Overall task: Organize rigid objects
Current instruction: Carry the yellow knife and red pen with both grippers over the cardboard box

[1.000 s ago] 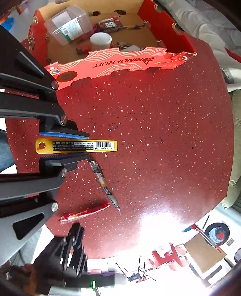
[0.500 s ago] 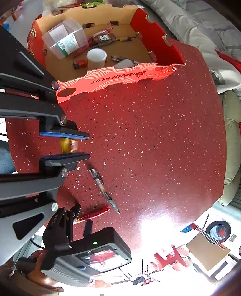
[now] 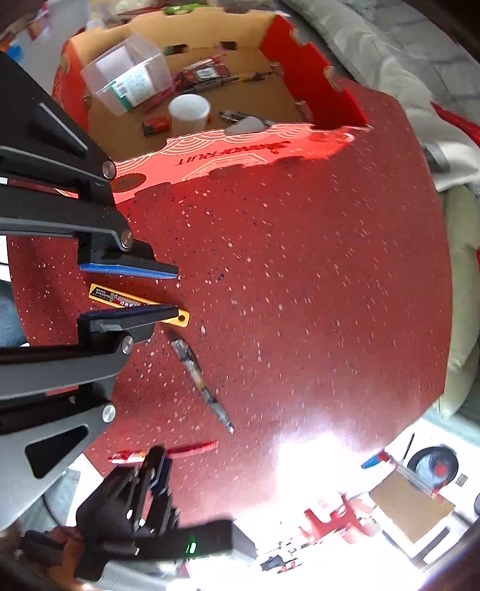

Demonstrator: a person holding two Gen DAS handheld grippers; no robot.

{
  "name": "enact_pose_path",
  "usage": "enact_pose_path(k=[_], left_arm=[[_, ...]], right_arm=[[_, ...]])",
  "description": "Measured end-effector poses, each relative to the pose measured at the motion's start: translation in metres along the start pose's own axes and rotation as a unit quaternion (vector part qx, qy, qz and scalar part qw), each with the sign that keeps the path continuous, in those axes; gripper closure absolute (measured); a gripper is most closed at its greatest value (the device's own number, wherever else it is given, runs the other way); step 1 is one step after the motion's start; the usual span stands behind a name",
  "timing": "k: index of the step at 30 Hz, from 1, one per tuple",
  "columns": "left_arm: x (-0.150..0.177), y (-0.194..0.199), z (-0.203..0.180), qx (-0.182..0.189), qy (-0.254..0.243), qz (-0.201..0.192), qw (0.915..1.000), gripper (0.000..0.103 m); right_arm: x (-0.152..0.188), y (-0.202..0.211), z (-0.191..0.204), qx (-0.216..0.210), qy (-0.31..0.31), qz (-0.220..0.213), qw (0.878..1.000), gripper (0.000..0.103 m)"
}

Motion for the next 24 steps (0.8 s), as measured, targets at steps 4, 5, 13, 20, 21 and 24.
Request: enact_pose_path(k=[4,5,13,20,21,24], left_arm=[[0.001,-0.025,-0.002,-0.008,0.015,0.027,0.9995,0.028],[0.001,-0.03,-0.006,-0.02,0.004,0.022,0.9996,0.028],[0.029,-0.078,-0.045,-0.062,-0.128,0.052,0.9884,0.028],[0.031,-0.077,-0.05,-0.024,-0.127,0.037,0.9909,0.089],[0.032,-0.075,-0.052,-0.024,-0.133,0.038,0.9901,0.087],[0.032,-0.069,-0.049,-0.007,-0.106,0.048,0.9932,0.087]], right_arm=[[0.0,0.005,-0.006,-0.009,-0.014,-0.005,1.0,0.092],[0.001,0.006,-0.007,-0.013,-0.017,-0.006,1.0,0.092],[0.017,0.011,-0.014,-0.032,-0.024,-0.007,0.999,0.092],[0.016,0.024,-0.015,-0.039,-0.017,-0.013,0.999,0.092],[0.015,0.026,-0.013,-0.039,-0.014,-0.015,0.999,0.092],[0.012,0.042,-0.011,-0.042,-0.004,-0.02,0.999,0.092]])
Point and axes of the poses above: each gripper's, at about its wrist camera, not at the fingertips, and y roughly against the way its jaws point, z to its left, x to its underside, the point moved 7 cm from there along -y, roughly the way its jaws point, and after that the axes turned 15 degrees about -x, right-handed, at the moved point
